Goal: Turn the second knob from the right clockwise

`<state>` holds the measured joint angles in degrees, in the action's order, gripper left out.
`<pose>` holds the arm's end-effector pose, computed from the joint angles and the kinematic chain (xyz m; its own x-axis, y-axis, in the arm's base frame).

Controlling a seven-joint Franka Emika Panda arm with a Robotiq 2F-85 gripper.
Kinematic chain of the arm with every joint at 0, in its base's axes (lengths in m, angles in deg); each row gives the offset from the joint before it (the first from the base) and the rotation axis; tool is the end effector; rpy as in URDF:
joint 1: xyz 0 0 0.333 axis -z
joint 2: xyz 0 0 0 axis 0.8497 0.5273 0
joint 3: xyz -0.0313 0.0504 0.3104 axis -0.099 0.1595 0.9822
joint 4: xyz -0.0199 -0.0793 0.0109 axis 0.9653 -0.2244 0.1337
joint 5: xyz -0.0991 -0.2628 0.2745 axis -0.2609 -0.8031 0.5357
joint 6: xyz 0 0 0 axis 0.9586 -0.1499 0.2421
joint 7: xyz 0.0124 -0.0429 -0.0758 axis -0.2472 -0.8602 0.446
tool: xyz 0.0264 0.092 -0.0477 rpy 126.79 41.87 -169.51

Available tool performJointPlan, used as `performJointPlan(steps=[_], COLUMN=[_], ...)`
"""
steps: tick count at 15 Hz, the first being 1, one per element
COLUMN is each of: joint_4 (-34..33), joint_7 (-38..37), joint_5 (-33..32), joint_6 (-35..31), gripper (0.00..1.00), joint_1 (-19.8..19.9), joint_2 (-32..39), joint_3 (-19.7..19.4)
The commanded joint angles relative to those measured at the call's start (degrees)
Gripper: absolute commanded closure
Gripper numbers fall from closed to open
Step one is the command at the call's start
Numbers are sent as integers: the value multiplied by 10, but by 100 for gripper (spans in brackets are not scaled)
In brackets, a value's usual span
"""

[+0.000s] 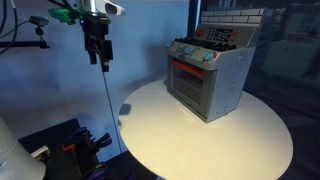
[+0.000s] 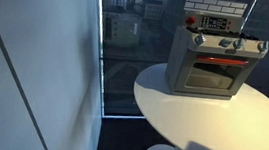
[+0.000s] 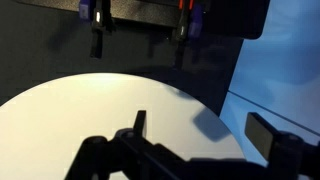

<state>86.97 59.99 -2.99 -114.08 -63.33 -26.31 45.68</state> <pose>0.3310 0.0372 0.4325 0.9869 0.1116 -0.1165 0.1033 -0.9918 -0.0747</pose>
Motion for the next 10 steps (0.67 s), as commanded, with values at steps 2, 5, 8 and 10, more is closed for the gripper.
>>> performJointPlan(steps=[2,5,8,10], joint_4=[-1,-1,-10,-20], joint_7=[2,2,-3,-7], joint_5=[2,2,0,-2], joint_6=[1,1,1,-4], gripper=[0,0,0,0], joint_1=[5,5,7,10], joint_2=[0,0,4,6], joint_3=[4,4,5,8])
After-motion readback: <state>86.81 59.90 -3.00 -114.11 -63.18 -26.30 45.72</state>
